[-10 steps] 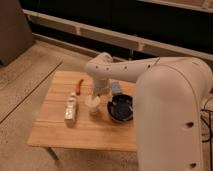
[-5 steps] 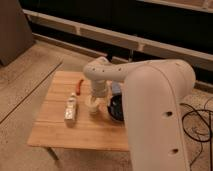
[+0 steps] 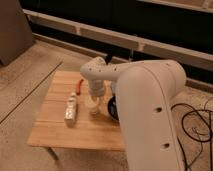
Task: Place the ceramic cup in the ceramic bowl
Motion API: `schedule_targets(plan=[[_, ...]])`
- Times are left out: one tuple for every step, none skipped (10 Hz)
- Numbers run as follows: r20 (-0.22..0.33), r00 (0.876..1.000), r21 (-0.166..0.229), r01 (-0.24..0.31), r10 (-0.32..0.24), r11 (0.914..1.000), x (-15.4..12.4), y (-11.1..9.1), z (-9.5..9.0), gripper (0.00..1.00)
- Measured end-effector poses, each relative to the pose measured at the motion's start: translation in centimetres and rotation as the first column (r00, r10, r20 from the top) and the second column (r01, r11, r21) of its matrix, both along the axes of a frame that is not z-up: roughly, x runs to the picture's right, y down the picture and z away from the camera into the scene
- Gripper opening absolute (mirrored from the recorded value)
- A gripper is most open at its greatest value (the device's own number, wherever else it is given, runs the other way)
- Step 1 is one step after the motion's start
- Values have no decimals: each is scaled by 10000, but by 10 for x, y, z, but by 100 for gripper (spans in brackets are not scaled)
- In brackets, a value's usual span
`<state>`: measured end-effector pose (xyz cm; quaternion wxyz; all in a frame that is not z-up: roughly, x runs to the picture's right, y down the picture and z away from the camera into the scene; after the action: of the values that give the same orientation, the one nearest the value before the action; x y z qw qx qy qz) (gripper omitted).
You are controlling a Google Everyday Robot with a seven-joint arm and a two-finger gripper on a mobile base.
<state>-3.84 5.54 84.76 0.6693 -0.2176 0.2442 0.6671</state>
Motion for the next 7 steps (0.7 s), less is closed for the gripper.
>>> schedule_targets(plan=[[75,9999,391,-118,115,9992,-1,-13,-9,0],[105,9997,799,-247,239,9965,1,-27,-23,0],[109,9991,1201,-431,421,9918,7,-37,-39,0],[64,9982,1440,-592,589,9878,13,-41,-52,0],[91,9962,1671,-869,866,9821,19,-45,-64,0],[165,9912,1903,-1319,1312,9728,24,-45,-78,0],[160,9837,2142,-1783,1790,9604,36,-43,-93,0]])
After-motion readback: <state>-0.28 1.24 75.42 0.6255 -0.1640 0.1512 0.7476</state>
